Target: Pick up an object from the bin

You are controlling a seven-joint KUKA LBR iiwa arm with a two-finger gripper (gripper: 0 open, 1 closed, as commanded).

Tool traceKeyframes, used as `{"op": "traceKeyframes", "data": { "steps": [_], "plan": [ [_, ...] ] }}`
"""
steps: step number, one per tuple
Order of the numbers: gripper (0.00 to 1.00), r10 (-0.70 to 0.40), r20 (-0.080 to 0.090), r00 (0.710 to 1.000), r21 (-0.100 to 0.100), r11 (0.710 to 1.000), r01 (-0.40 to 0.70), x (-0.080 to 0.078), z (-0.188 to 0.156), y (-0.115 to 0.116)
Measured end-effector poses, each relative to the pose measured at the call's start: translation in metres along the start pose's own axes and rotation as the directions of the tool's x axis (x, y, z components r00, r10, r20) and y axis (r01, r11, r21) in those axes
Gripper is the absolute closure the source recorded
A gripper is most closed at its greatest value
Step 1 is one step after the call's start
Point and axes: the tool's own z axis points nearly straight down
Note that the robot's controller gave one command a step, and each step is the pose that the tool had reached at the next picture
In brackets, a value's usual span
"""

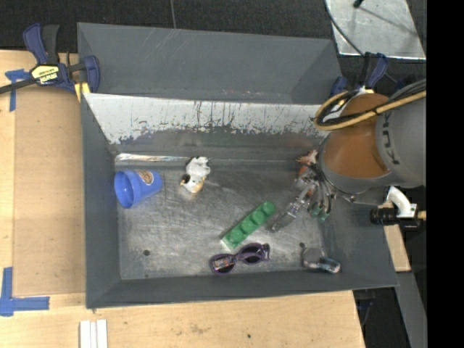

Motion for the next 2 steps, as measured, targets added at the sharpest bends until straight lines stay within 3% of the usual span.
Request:
{"op": "traceKeyframes", "data": {
  "steps": [1,2],
  "plan": [
    [0.00,0.000,0.000,1.000,0.000,1.000,0.000,0.0000,0.0000,0.0000],
    [0.00,-0.197,0.000,0.980,0.000,0.980,0.197,-0.0078,-0.0042,0.0011]
  ]
}}
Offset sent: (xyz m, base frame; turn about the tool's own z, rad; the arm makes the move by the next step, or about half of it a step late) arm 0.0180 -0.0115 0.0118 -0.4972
